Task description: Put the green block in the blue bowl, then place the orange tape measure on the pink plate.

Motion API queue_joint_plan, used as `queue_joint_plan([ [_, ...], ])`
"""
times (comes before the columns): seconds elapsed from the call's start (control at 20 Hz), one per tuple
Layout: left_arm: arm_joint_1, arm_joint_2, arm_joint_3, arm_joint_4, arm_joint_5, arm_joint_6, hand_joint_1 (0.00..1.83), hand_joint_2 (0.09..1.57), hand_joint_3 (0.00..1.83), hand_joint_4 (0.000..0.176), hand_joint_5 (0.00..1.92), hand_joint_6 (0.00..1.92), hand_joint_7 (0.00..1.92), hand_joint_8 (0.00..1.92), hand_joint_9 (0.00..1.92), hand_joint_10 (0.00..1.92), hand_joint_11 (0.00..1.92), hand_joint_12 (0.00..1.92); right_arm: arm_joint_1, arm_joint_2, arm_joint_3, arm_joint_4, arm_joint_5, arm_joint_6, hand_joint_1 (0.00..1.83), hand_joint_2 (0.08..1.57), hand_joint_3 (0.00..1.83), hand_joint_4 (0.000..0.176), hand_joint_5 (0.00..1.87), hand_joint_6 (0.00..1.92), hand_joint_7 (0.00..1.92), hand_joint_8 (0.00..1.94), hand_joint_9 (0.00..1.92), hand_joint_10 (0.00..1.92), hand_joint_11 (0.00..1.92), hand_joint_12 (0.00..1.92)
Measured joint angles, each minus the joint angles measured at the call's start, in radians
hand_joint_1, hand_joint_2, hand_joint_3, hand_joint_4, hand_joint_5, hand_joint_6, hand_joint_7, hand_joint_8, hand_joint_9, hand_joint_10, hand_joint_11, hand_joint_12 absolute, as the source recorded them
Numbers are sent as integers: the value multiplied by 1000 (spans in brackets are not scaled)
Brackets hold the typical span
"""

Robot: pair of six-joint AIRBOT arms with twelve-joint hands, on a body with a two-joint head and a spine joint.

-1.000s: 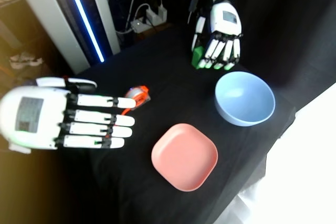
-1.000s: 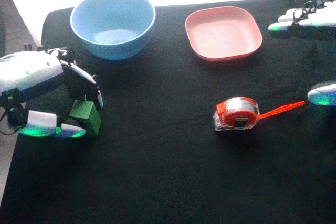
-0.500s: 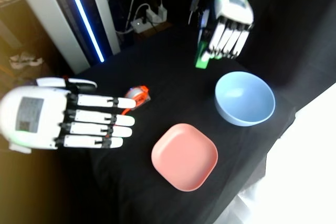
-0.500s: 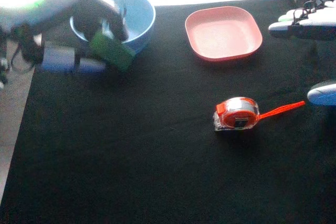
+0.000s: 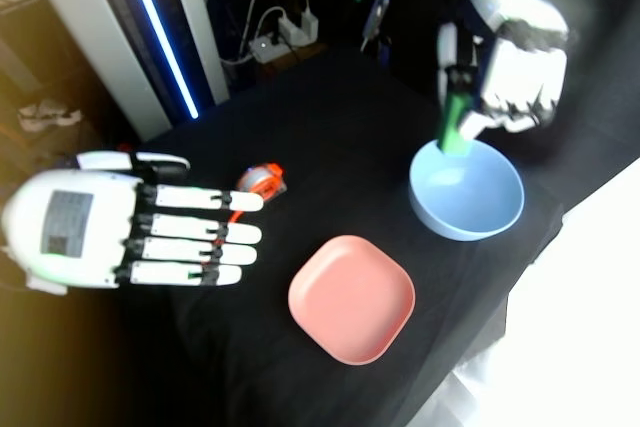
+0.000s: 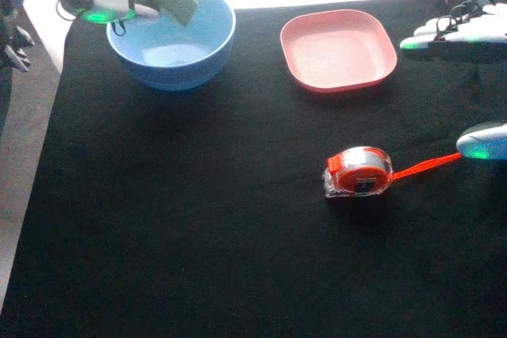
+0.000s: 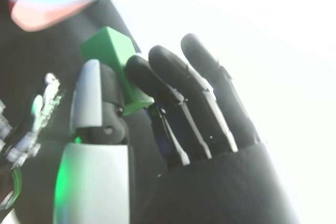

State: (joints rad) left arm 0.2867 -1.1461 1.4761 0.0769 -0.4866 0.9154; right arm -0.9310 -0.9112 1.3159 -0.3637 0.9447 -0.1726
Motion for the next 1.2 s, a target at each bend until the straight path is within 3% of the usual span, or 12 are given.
queue_joint_plan([
  [0.05,-9,-26,30,-3,35,1,1263,1064,2,0,1044,899,1122,741,947,732,702,1223,0,-5,3,0,2,0,652,1043,1,91,262,0,213,0,170,2,0,865],
  [0.1,-13,-51,56,-10,58,1,1226,1094,5,26,1012,889,1010,982,919,697,692,1308,0,-8,6,-5,1,0,672,1043,0,86,261,0,221,3,178,4,0,864],
  [0.15,-16,-66,74,-14,80,1,1120,1083,1,31,1026,897,852,654,857,668,639,1337,0,-12,10,-7,1,0,675,1045,1,85,259,0,217,1,174,2,0,833],
  [0.2,-15,-74,80,-17,97,1,1090,975,0,6,806,397,785,454,763,608,516,1346,0,-14,12,-8,0,0,712,1043,0,76,266,3,208,0,170,0,0,818],
  [0.3,-7,-79,87,-20,108,0,1082,925,1,0,763,28,810,172,749,433,449,1309,0,-14,14,-7,0,0,700,1054,4,70,265,1,199,0,168,1,0,811],
  [0.4,3,-88,97,-25,115,0,975,968,1,45,672,0,736,45,668,351,336,1376,0,-14,14,-8,1,0,681,1062,3,81,244,0,168,0,144,0,0,770],
  [0.55,17,-90,93,-26,124,1,934,970,0,51,599,0,703,7,634,317,260,1428,0,-14,17,-12,2,1,735,1053,0,75,250,2,180,3,141,2,0,796],
  [0.75,40,-26,-6,-12,42,0,948,927,0,6,596,1,690,4,615,298,221,1414,0,-14,18,-8,1,15,689,1045,0,81,271,7,200,7,157,7,0,808],
  [0.8,63,22,-63,7,-23,0,912,910,0,0,597,1,655,0,572,263,164,1337,2,-14,19,-10,1,19,610,1041,0,107,271,4,225,12,166,9,0,811],
  [1.0,142,139,-196,32,-188,1,933,917,0,0,597,0,665,1,604,101,167,1267,33,-21,18,-8,16,27,588,1052,1,131,210,1,187,2,124,2,0,657],
  [1.1,204,187,-256,45,-264,1,822,952,3,0,509,0,578,0,561,45,96,1256,44,-34,18,-11,29,32,544,1067,2,161,181,0,194,2,132,4,0,618],
  [1.2,260,216,-299,46,-317,1,843,927,0,20,447,0,488,1,478,7,5,1168,50,-44,18,-37,31,48,518,1085,3,174,185,1,171,2,130,3,0,554],
])
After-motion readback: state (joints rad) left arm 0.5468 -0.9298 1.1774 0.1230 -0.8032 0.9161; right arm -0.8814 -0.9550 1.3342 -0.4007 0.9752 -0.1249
